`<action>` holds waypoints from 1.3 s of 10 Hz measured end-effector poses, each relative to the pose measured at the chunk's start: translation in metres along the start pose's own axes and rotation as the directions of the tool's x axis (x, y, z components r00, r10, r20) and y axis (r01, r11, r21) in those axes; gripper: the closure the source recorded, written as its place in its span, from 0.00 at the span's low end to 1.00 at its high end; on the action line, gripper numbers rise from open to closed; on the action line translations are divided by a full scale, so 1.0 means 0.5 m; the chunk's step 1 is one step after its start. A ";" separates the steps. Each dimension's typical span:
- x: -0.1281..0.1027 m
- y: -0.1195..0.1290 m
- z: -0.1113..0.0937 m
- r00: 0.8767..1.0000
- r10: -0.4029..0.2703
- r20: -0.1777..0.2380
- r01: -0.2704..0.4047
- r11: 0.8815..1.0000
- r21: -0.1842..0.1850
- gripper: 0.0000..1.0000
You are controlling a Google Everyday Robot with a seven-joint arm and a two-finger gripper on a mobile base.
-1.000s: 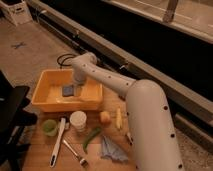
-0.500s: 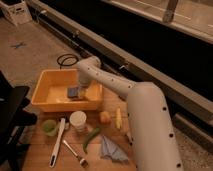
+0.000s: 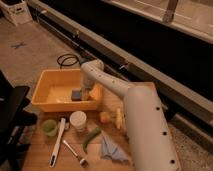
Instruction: Wipe tray with sponge
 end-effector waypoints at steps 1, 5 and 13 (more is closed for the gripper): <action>0.008 -0.005 0.002 1.000 0.011 -0.016 -0.011 1.000 -0.010 1.00; 0.010 -0.060 0.004 1.000 0.010 -0.023 -0.011 1.000 -0.016 1.00; -0.085 0.056 0.015 0.991 -0.088 0.102 0.094 0.994 -0.054 1.00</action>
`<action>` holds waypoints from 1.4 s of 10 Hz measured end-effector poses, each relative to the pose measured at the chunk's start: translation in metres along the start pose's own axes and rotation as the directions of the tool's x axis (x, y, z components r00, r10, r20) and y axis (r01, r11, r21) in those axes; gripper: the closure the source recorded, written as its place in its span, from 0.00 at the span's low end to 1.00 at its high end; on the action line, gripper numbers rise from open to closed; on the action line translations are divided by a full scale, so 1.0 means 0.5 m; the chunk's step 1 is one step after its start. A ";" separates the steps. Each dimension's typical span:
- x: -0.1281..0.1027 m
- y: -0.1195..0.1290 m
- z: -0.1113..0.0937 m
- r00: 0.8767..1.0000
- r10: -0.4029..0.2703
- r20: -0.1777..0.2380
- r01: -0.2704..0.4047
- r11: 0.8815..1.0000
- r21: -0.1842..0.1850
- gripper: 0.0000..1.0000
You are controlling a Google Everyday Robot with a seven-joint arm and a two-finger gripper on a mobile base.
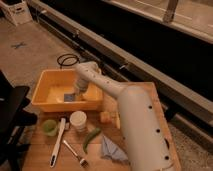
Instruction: Wipe tray with sponge
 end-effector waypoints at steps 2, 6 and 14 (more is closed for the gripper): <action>0.032 0.022 -0.027 0.999 0.025 -0.023 -0.024 1.000 0.017 1.00; 0.067 -0.036 -0.042 0.991 0.055 -0.125 -0.050 0.998 0.045 1.00; -0.035 -0.046 0.021 0.998 -0.060 0.009 0.060 0.998 0.022 1.00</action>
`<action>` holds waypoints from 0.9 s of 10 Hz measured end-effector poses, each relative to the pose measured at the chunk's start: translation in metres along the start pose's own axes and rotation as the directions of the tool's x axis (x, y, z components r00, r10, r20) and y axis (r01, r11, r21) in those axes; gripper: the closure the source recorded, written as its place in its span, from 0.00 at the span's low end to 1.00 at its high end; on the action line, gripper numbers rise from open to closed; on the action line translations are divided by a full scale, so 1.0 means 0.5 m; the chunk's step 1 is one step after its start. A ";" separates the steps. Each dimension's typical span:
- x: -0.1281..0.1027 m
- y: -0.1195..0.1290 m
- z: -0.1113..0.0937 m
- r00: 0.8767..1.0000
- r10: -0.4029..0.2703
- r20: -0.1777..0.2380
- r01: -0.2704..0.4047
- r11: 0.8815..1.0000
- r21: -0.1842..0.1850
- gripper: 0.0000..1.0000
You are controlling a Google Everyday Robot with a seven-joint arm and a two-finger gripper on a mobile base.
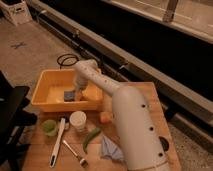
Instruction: Wipe tray with sponge
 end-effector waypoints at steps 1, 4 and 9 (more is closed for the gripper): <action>-0.010 0.020 0.001 1.000 -0.008 0.014 0.008 1.000 -0.005 1.00; -0.002 0.073 -0.010 1.000 0.015 0.010 -0.015 1.000 -0.018 1.00; 0.111 -0.001 -0.084 0.995 0.080 -0.065 -0.077 0.996 0.045 1.00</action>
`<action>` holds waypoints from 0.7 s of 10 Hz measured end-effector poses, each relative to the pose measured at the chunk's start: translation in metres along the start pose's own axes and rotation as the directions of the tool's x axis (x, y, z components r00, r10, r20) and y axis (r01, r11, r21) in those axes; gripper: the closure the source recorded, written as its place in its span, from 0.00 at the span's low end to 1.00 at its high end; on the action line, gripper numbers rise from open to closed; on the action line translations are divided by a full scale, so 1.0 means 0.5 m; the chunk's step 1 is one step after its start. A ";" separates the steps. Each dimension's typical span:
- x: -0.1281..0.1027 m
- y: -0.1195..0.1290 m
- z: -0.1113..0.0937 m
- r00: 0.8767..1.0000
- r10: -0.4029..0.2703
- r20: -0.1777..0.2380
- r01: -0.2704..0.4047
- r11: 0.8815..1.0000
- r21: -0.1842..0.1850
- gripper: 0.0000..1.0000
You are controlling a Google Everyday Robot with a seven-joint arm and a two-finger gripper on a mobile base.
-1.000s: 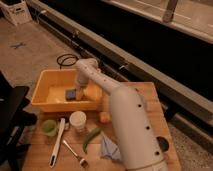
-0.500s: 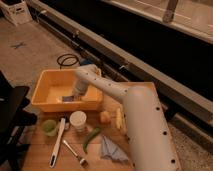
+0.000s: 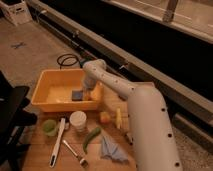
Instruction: Wipe tray with sponge
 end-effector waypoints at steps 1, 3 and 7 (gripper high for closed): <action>-0.001 -0.015 0.003 1.000 -0.003 0.000 0.003 1.000 0.001 1.00; -0.030 -0.031 0.017 1.000 -0.023 0.013 0.023 1.000 0.006 1.00; -0.146 -0.016 0.053 0.989 -0.111 0.093 0.111 0.994 0.006 1.00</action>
